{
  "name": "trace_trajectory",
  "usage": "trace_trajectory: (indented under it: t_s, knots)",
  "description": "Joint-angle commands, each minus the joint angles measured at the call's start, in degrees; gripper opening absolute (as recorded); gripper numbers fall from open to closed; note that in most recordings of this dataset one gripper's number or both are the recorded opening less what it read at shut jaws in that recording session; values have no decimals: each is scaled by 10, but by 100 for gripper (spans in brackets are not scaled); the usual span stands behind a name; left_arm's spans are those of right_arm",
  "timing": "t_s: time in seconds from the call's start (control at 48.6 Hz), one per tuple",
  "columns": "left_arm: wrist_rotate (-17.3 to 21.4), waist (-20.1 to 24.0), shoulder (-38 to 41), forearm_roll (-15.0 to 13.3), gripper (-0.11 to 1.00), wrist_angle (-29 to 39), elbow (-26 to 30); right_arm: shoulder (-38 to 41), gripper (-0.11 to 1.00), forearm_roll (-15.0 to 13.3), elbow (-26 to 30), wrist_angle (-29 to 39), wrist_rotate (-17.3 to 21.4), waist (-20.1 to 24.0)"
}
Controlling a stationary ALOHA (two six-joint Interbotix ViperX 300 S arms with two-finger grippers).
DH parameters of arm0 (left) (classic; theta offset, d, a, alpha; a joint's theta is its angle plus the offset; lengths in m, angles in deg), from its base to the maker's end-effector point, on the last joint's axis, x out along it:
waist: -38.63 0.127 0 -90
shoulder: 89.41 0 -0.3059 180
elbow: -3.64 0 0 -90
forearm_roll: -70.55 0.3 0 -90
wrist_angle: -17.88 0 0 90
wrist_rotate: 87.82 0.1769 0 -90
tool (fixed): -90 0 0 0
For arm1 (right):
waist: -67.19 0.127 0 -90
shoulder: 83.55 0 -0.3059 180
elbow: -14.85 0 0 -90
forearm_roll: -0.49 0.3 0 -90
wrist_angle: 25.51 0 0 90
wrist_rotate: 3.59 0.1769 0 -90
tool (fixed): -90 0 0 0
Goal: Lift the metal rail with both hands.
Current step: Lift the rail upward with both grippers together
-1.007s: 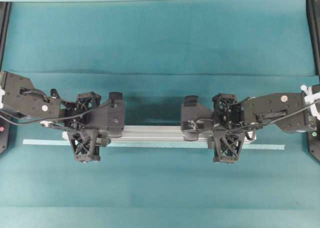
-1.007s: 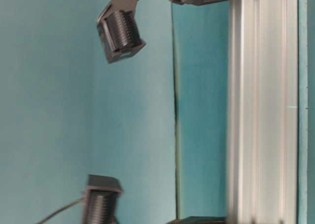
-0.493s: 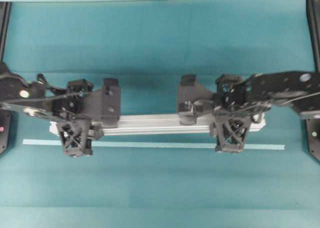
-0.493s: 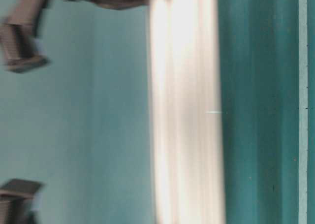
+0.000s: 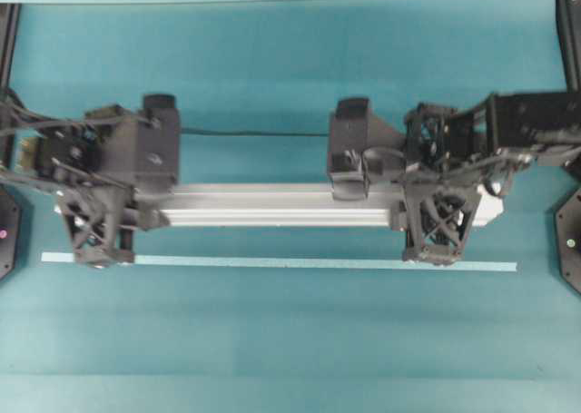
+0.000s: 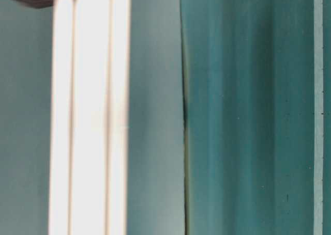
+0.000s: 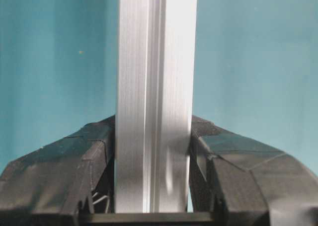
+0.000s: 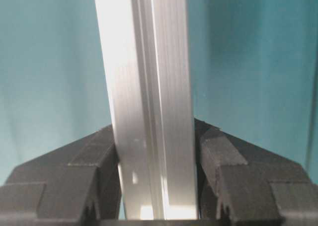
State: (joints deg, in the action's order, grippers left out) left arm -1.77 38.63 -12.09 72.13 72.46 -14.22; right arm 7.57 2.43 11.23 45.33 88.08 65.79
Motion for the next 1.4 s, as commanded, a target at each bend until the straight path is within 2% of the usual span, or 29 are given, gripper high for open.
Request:
trace_trajectory:
  t_s: [0.0,0.308,0.432,0.699,1.151,1.377]
  knots:
    - [2,2,-21,2,36,13,34,-9,38,3,39,27,4,-1]
    - [4,3,-29,2,36,76,124,-4,38,2,141,124,7,-1]
    - [6,4,-26,2,36,97,149,-2,38,0,184,155,28,-3]
    - [7,5,-25,3,36,100,207,-2,38,-11,264,217,44,-2]
    - [9,11,-25,3,36,100,235,1,38,-12,275,217,42,-1]
    - [32,10,-20,2,36,100,236,1,38,-12,260,217,42,-2]
